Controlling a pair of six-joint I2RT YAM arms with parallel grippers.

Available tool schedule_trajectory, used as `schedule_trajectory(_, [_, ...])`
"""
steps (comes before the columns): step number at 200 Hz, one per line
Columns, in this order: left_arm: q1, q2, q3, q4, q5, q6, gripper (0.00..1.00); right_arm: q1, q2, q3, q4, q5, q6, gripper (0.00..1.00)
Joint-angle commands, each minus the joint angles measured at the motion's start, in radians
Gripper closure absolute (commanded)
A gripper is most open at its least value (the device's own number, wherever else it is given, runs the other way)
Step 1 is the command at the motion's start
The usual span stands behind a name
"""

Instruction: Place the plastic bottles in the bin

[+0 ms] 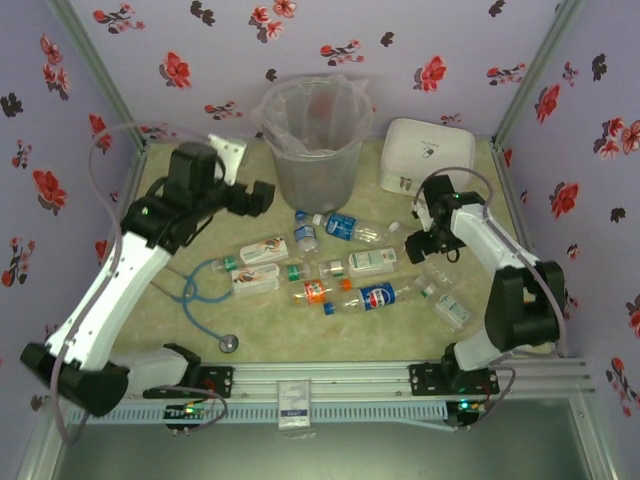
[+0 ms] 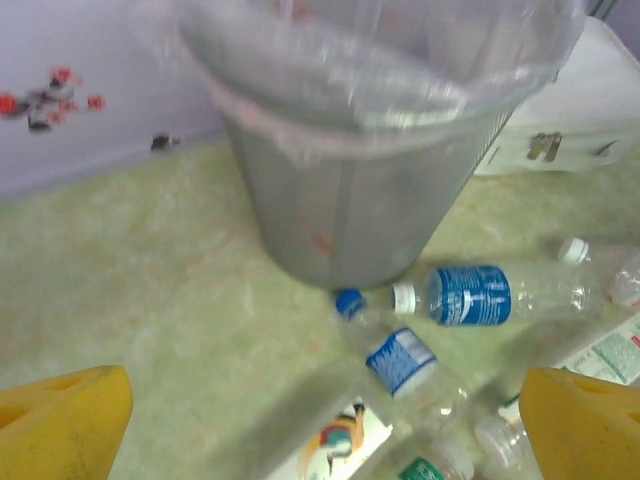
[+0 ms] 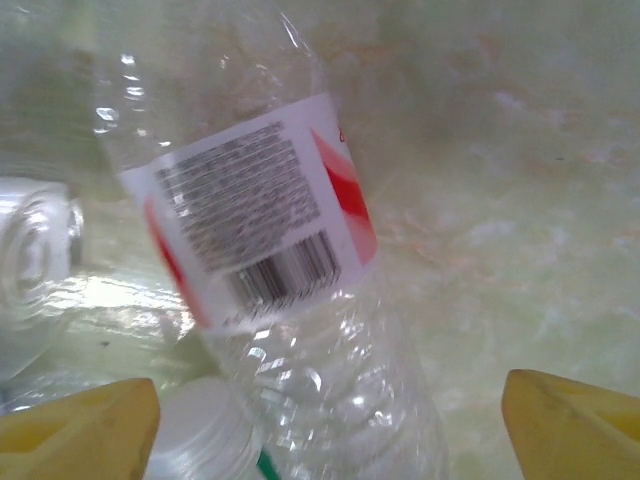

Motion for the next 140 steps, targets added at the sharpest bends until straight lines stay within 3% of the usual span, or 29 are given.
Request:
schedule_trajectory(1, [0.007,-0.101,-0.182,0.030,0.012,-0.112,0.00,-0.024,0.082,0.047,0.039,-0.087,-0.096,0.08])
schedule_trajectory(34, [0.011,-0.218,-0.388,0.010,0.020,-0.195,0.00,-0.025,0.211,0.101,0.027,-0.130,-0.124,0.08])
schedule_trajectory(65, [0.011,-0.233,-0.450,0.010,0.020,-0.217,0.00,-0.030,0.286,0.147,0.027,-0.114,-0.124,0.14])
schedule_trajectory(140, [0.014,-0.148,-0.445,0.064,0.029,-0.195,0.00,-0.044,0.158,0.214,-0.067,-0.056,-0.117,0.41])
